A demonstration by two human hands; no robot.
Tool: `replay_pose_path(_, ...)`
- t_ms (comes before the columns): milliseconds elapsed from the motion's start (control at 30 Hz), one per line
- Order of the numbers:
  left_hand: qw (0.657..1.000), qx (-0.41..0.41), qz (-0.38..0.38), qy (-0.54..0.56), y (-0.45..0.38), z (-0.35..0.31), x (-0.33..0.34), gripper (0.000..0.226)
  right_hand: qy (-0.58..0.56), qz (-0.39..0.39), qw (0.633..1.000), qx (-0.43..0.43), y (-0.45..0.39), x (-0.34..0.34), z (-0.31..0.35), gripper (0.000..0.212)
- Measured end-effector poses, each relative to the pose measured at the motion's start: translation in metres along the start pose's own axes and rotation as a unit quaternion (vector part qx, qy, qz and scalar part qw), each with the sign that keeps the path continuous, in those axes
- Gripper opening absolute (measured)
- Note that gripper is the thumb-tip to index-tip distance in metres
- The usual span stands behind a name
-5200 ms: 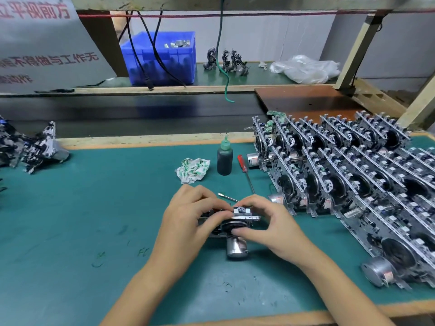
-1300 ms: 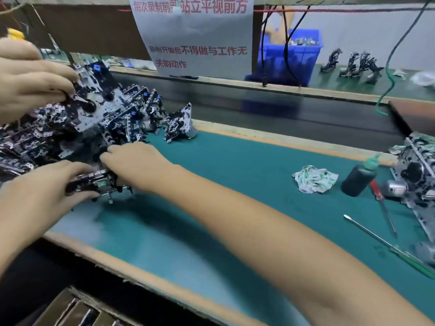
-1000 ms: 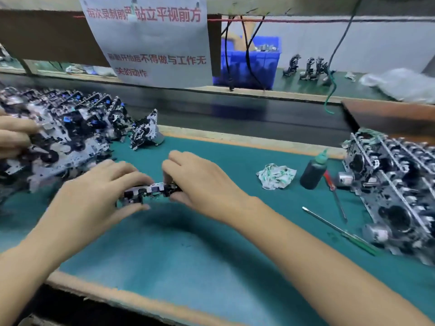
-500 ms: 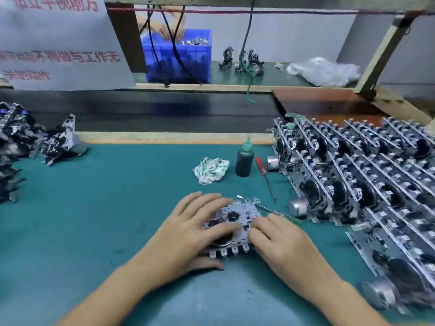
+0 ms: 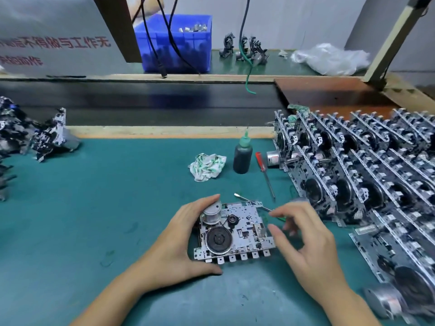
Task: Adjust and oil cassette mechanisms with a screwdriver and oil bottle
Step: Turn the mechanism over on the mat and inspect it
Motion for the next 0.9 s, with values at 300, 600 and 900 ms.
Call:
replay_pose_path(300, 0.996, -0.012, -0.038, -0.078, -0.001, -0.008, 0.006, 0.102, 0.008, -0.002, 0.998, 0.060, -0.002, 0.002, -0.002, 0.013)
replay_pose_path(600, 0.999, -0.028, -0.011, 0.018, -0.001, 0.001, 0.004, 0.114, 0.010, 0.039, 0.995, 0.089, -0.002, 0.002, -0.002, 0.017)
replay_pose_path(900, 1.000, -0.007, 0.005, 0.007, -0.001, 0.000, 0.003, 0.114, 0.183, 0.376, 0.908, -0.018, -0.034, 0.001, 0.008, 0.121)
Point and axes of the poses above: each hand's wrist, its own y-axis away from the middle knuckle, its own x-axis out of the palm, z = x × y, the point moved 1 cm from there along -y, towards the middle knuckle, and after that the axes turned 3 degrees about -y, right-handed, at the moved point
